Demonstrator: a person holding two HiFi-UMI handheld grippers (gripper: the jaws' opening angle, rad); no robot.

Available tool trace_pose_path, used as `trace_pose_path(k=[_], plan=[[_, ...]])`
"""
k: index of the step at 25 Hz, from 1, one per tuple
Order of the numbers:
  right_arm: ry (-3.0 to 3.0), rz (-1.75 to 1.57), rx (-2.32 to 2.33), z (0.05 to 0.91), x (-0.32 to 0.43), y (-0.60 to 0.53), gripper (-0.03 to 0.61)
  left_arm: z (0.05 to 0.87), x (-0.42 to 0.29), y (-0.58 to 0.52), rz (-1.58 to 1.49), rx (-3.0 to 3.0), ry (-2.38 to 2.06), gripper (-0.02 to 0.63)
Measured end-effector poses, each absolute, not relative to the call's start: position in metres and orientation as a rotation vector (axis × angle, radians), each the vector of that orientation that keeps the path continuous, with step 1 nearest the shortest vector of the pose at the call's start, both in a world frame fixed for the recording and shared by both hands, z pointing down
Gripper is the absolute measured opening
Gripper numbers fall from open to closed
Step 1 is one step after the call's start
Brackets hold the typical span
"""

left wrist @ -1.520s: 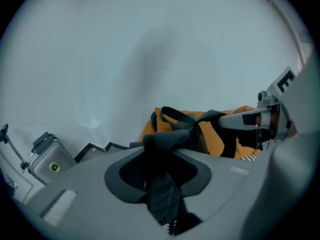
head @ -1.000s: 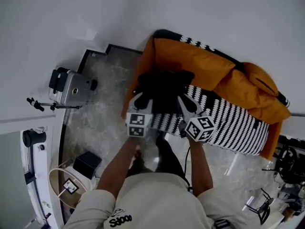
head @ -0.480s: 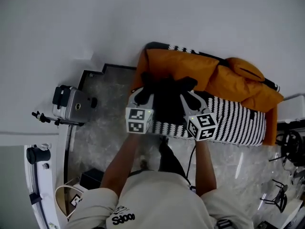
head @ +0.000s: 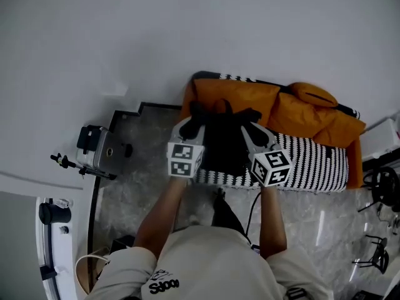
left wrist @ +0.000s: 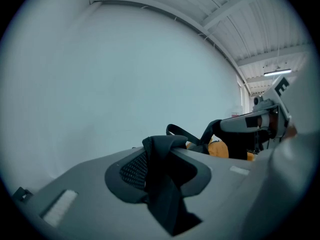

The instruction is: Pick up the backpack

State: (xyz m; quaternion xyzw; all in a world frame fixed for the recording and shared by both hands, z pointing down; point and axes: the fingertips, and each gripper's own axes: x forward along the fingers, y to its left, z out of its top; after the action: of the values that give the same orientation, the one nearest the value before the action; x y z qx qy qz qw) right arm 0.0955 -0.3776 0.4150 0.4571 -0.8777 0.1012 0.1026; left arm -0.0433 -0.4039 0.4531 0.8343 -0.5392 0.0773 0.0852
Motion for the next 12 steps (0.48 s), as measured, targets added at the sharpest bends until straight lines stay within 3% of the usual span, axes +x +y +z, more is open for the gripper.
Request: trace_pose_path(k=[12], plan=[[-2.651, 0.232, 1.369, 0.342, 0.077, -0.315, 0.077, 0.381, -0.063, -0.348, 0.131, 2.583, -1.657, 0.106]])
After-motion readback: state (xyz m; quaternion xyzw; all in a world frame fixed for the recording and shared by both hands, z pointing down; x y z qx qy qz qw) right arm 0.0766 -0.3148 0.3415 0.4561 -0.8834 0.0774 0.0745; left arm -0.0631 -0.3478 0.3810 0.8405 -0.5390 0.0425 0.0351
